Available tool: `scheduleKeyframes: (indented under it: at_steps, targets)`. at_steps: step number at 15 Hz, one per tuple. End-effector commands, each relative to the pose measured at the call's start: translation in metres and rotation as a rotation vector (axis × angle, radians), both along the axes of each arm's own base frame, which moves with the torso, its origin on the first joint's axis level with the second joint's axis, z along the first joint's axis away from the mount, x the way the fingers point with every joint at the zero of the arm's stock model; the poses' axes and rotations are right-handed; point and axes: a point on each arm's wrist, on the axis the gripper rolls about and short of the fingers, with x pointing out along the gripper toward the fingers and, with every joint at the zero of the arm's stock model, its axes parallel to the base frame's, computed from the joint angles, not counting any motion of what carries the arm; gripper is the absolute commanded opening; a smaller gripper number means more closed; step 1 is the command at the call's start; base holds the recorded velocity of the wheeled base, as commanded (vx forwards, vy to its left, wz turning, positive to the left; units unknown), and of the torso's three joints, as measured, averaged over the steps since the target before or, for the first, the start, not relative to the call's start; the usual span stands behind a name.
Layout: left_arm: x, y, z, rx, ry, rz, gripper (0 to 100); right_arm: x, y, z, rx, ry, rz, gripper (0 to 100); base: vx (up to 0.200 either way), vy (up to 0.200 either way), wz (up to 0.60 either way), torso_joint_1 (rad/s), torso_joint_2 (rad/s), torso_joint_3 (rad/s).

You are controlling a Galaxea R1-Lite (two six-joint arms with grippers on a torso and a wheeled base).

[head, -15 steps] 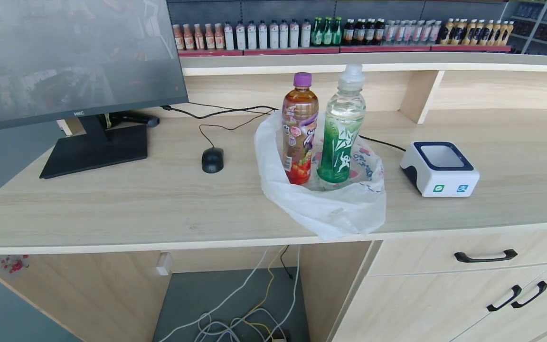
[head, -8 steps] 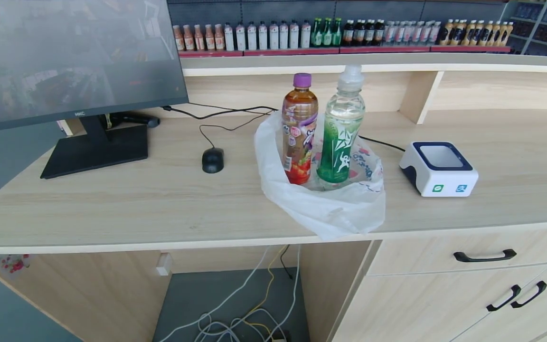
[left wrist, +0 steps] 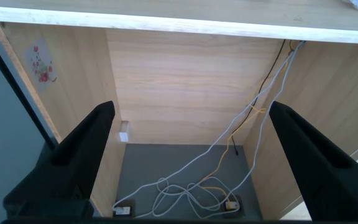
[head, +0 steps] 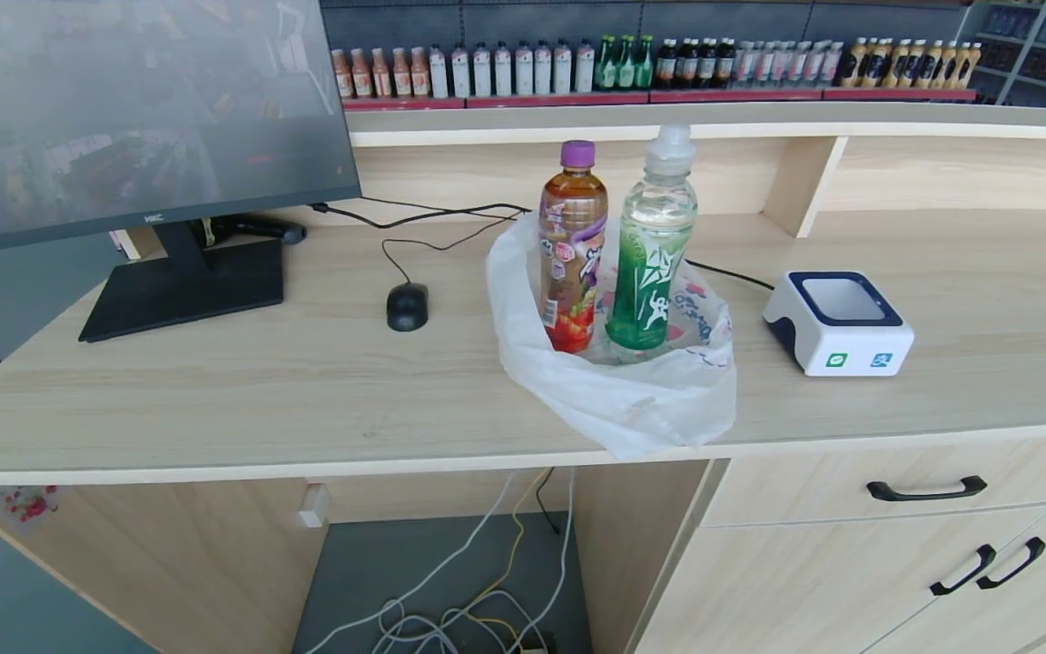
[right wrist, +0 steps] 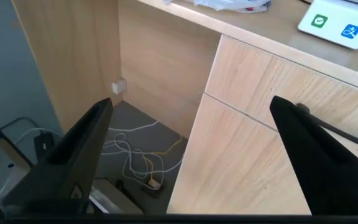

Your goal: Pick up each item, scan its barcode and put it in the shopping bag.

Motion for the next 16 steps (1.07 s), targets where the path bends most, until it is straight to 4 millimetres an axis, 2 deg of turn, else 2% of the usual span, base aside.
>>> scheduleKeyframes:
  at_steps: [1, 3, 6, 9, 16]
  targets:
    - [0.000, 0.000, 0.000, 0.000, -0.002, 0.000, 100, -0.001, 0.000, 0.000, 0.003, -0.006, -0.031, 100, 0.000, 0.000, 0.00, 0.000, 0.00, 0.000]
    - [0.000, 0.000, 0.000, 0.000, -0.002, 0.000, 100, -0.003, 0.004, 0.000, 0.032, 0.018, -0.226, 100, 0.000, 0.000, 0.00, 0.000, 0.00, 0.000]
    - [0.000, 0.000, 0.000, 0.000, 0.000, 0.000, 100, 0.005, 0.007, 0.002, 0.000, 0.129, -0.299, 100, 0.000, 0.000, 0.00, 0.000, 0.00, 0.000]
    - [0.000, 0.000, 0.000, 0.000, -0.002, 0.000, 100, 0.009, 0.011, 0.003, 0.042, 0.188, -0.541, 100, 0.000, 0.000, 0.00, 0.000, 0.00, 0.000]
    - [0.000, 0.000, 0.000, 0.000, 0.000, 0.000, 100, -0.002, 0.011, -0.004, 0.161, 0.087, -0.522, 100, 0.000, 0.000, 0.00, 0.000, 0.00, 0.000]
